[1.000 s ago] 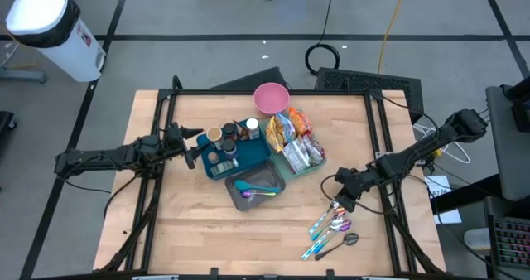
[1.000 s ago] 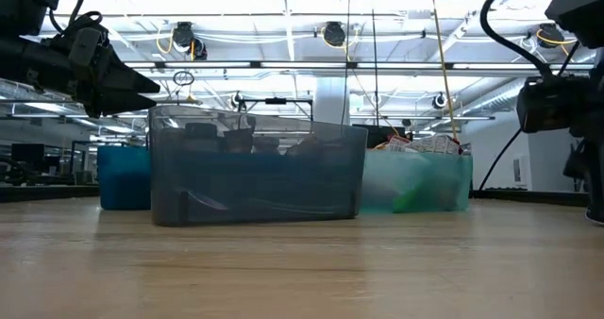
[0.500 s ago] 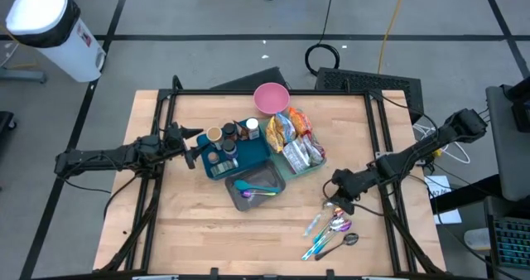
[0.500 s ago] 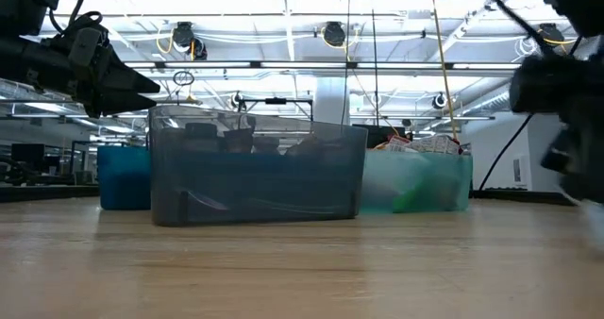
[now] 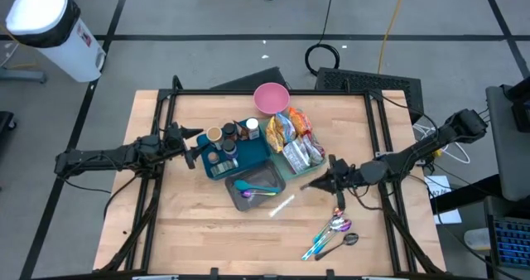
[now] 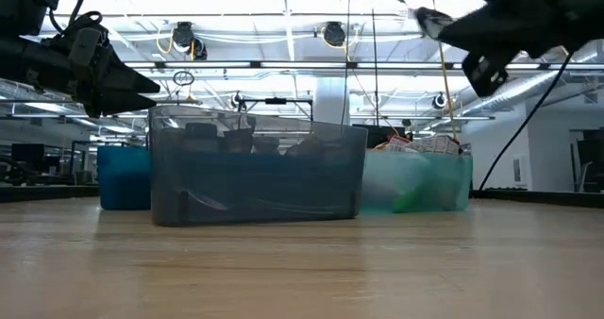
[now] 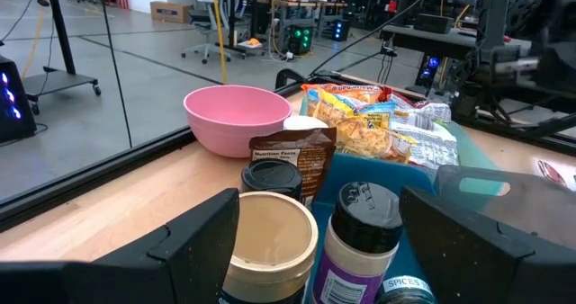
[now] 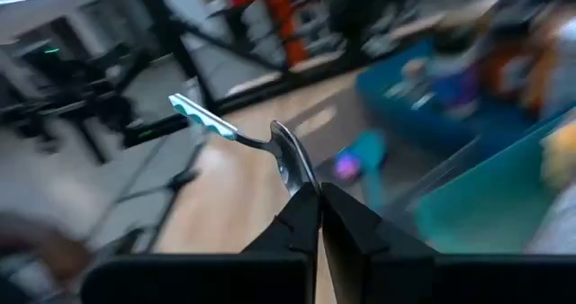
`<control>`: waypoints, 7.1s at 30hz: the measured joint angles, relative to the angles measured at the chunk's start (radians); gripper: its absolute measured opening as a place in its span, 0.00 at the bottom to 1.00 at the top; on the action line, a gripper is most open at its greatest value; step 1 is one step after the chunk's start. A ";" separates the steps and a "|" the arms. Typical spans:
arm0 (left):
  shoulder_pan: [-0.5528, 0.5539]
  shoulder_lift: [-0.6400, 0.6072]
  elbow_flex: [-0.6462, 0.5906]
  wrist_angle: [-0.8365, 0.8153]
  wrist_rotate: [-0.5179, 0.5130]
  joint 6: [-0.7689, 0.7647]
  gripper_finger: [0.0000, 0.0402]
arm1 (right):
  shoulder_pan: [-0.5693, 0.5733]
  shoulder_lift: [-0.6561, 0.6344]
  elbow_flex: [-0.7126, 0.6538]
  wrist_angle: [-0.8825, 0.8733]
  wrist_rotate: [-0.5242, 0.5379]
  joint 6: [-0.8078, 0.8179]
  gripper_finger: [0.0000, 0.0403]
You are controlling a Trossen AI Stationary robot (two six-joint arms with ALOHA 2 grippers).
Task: Pick & Place Food Item
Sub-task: Put the top white spoon into the black bin, then put the top blue spoon into the black bin
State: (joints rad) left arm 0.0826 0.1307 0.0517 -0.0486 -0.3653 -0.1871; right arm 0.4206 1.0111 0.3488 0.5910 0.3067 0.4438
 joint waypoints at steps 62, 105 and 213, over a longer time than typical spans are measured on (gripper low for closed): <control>0.000 0.000 0.000 0.000 0.000 0.000 0.77 | 0.104 0.248 0.677 -1.001 -0.121 0.046 0.58; 0.000 0.000 0.000 0.000 0.000 0.000 0.77 | 0.141 0.073 0.050 -0.858 -0.381 0.675 0.44; 0.000 0.000 0.000 0.000 0.000 0.000 0.77 | -0.161 0.852 0.899 -0.798 0.348 -0.241 0.01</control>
State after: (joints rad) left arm 0.0826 0.1306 0.0517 -0.0486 -0.3649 -0.1867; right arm 0.2592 1.8629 1.2480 -0.2074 0.6546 0.2028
